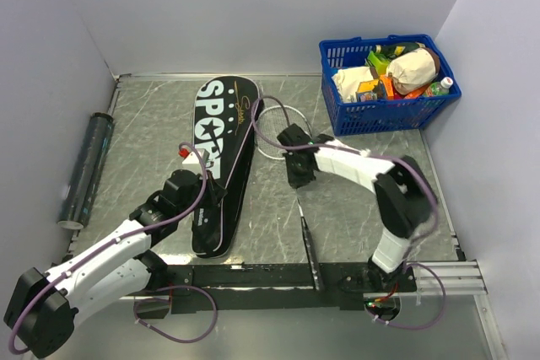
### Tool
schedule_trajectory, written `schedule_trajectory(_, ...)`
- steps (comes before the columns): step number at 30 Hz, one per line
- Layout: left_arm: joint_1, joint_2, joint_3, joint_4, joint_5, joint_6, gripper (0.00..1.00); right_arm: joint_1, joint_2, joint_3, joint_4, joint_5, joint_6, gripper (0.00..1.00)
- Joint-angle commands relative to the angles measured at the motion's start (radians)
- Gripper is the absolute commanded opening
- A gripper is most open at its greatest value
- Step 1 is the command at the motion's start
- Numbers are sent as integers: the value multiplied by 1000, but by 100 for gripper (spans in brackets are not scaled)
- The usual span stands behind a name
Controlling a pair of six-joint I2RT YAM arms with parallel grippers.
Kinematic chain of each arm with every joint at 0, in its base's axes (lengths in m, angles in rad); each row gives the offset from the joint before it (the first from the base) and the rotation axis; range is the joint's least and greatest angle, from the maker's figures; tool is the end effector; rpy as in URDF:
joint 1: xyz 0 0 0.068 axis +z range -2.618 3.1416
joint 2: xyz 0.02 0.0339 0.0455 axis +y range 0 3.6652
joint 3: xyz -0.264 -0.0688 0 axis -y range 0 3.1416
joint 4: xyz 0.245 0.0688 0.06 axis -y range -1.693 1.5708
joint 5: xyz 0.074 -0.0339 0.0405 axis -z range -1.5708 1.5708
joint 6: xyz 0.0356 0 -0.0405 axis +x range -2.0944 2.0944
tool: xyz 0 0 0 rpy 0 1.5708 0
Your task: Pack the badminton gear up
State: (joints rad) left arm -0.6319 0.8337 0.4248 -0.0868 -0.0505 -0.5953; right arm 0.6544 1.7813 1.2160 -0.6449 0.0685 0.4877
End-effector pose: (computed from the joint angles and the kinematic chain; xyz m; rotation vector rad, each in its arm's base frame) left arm 0.1524 -0.1094 0.2145 0.0070 2.1418 -0.6908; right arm 0.2814 0.2128 0.1886 -0.2153 2.7869 0.1948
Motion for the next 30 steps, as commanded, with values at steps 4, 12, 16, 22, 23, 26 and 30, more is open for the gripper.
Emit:
schedule_trajectory(4, -3, -13, 17, 62, 5, 3, 1, 125, -296, -193, -65, 77, 92, 0)
schedule_trajectory(12, -2, -13, 37, 53, -3, -1, 1, 254, -510, -328, -117, 97, 195, 0)
schedule_trajectory(16, -3, -10, 43, 52, 0, 2, 1, 292, -534, -329, -114, 90, 219, 0)
schedule_trajectory(22, -3, -24, 35, 59, 21, -1, 1, 352, -478, -265, -91, 68, 236, 0)
schedule_trajectory(23, -2, -30, 37, 58, 21, 0, 1, 355, -453, -244, -82, 67, 236, 0)
schedule_trajectory(26, -3, -38, 49, 42, 20, 11, 1, 369, -401, -198, -78, 67, 232, 0)
schedule_trajectory(30, -2, -47, 60, 21, 20, 22, 1, 379, -350, -153, -41, 57, 229, 0)
